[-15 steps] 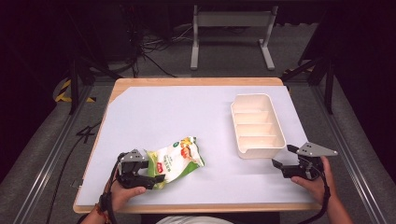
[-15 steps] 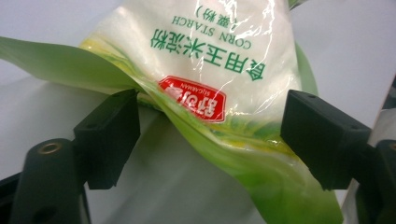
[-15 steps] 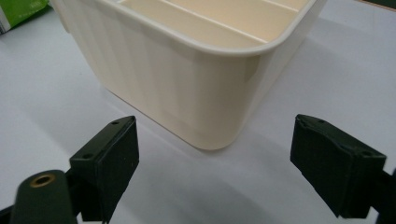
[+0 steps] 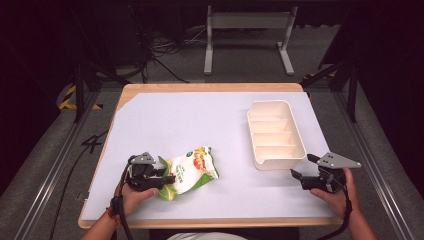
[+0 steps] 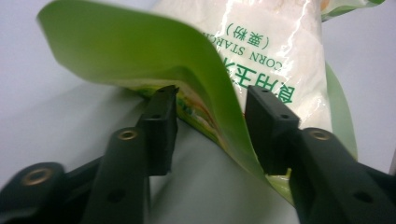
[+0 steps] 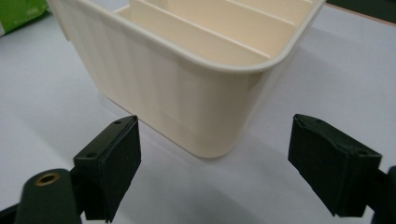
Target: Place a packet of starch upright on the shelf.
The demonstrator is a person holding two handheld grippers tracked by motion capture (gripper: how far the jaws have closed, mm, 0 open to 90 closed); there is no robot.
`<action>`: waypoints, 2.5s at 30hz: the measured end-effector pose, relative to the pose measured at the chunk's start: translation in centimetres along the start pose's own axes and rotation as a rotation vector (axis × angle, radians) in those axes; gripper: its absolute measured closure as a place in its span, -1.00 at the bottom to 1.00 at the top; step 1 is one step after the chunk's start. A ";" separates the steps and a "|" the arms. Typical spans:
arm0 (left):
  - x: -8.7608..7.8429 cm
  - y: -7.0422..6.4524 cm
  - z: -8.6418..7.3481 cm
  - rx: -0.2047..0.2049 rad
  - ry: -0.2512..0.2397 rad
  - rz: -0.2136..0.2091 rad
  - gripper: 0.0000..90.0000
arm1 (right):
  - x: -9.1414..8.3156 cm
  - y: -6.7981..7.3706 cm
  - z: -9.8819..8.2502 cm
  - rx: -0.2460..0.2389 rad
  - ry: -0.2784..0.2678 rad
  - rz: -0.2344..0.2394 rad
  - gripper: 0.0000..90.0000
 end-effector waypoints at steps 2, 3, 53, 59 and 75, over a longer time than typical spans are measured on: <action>0.2 -0.6 0.4 0.065 0.010 0.003 0.76 | -0.1 0.0 -0.1 0.004 -0.002 0.015 -0.63; 0.3 -0.7 0.5 0.074 0.007 0.005 0.83 | 0.0 0.1 -0.1 -0.003 0.001 0.016 -0.63; 2.1 2.4 4.3 0.086 -0.052 0.066 0.98 | 0.7 0.7 -0.6 -0.046 0.058 0.050 -0.65; 1.4 0.6 7.3 0.168 -0.138 0.040 0.99 | 0.6 0.6 -0.6 -0.041 0.055 0.049 -0.65; 1.8 -4.3 14.6 0.356 -0.252 -0.019 0.99 | 0.5 0.3 -0.6 -0.027 0.047 0.029 -0.66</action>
Point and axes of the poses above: each handheld gripper's, and its own axes: x roughly forward along the jaws, z roughly out of its top, y roughly to its left, the point moved 4 cm from there along x, roughly forward along the jaws, and after that the axes turned 11 degrees about -y, right-handed, at the moved point
